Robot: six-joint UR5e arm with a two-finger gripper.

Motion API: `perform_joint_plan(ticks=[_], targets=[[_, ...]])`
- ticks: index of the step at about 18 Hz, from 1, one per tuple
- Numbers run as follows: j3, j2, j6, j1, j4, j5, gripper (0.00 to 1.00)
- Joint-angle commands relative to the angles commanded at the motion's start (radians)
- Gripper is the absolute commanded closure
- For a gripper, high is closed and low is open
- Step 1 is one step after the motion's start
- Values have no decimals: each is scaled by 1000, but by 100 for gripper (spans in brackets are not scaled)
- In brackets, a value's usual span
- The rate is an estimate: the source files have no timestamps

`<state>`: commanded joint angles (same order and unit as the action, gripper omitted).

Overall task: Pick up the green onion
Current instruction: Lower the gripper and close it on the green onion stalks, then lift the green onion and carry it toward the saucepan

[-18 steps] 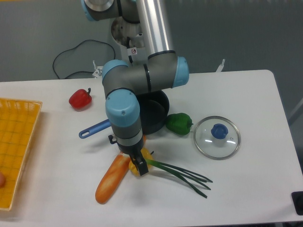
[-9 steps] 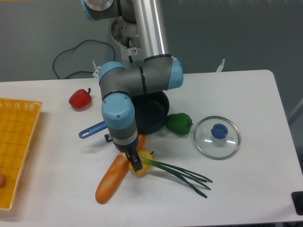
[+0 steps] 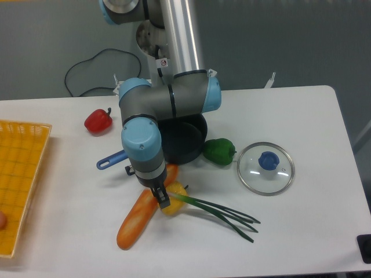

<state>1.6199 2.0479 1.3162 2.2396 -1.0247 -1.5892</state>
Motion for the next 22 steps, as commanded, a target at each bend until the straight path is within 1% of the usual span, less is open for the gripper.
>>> perform_joint_plan(ticks=[6,7,8,10,12,13,15,18,22], targets=[[0,0,-8,-2,-2,-2,53],[0,0,-8,-5,-2,-2,55],[0,0,-11,-6,-2,-2,59],[0,0,-12,-8,-3,-2,72],[-2,0,-12,-6,-8,-2,79],[-3,-2,-12,-6,-8,-2,79],[-8,-2,-14,-6,-9,-2,84],[-12,-9,-12,2,-21,-2,84],[-25,-18,-26,17,-23,-2,85]])
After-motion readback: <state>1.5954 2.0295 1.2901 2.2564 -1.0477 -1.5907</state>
